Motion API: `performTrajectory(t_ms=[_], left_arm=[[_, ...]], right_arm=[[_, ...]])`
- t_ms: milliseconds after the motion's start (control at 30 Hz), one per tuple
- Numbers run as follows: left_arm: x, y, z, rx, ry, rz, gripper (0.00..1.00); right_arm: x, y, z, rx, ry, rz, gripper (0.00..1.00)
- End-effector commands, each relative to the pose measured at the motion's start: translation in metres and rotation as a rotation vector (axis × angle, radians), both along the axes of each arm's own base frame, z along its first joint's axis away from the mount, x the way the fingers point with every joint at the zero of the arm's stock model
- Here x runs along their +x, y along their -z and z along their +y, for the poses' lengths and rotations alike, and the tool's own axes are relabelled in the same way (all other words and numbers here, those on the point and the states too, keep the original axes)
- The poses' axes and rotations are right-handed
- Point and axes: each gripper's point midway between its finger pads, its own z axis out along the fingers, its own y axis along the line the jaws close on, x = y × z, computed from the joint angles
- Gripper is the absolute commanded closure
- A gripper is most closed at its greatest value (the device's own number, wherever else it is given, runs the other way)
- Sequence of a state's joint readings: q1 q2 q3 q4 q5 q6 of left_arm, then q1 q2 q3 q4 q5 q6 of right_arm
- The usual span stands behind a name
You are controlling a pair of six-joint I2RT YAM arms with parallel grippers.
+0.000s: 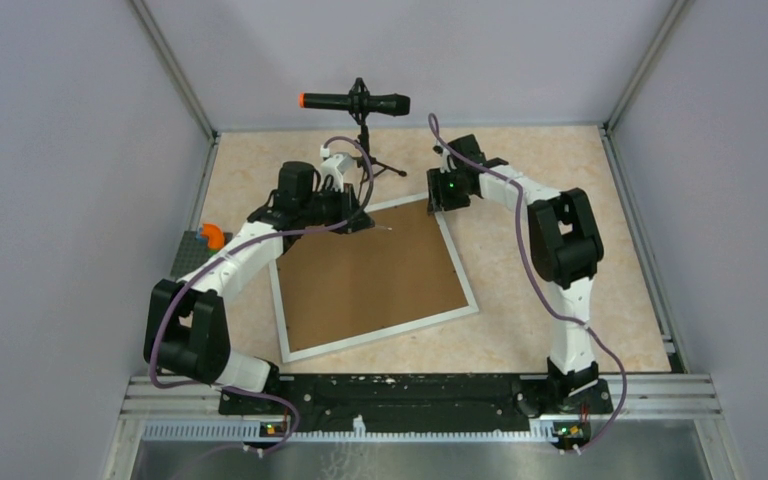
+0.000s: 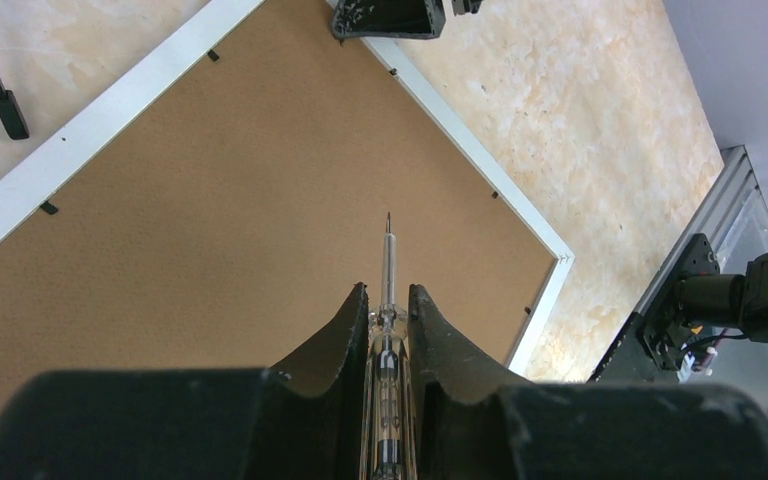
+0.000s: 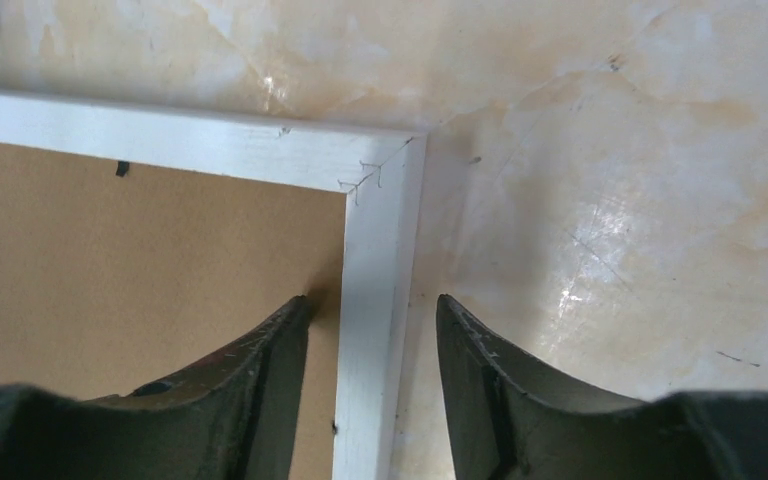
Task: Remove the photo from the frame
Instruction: Adjust the photo frame at the center of the board.
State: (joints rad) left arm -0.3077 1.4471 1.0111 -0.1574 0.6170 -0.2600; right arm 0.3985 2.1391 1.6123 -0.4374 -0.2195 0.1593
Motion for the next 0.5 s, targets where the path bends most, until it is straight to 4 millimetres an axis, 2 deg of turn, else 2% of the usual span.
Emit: performTrajectory(t_ms=[0,100,200,367,467], left_arm=[[0.005,-0.016,0.000,-0.028,0.006,-0.071,1.00],[0.007,-0.016,0.000,-0.026,0.004,-0.072,1.00],[0.008,-0.015,0.001,-0.024,0.002,-0.073,1.00],[0.011,-0.012,0.001,-0.020,-0.006,-0.067,1.00],[0.011,-0.010,-0.001,-0.033,0.000,-0.051,1.00]], right_arm=[[0.023,0.002,0.003,-0.012,0.092,-0.038,0.54],[0.023,0.019,-0.004,-0.037,0.139,0.006,0.65],[0.027,0.028,-0.016,-0.039,0.190,0.033,0.76],[0.037,0.028,-0.052,-0.034,0.277,0.046,0.92],[0.037,0.028,-0.069,-0.017,0.314,0.059,0.98]])
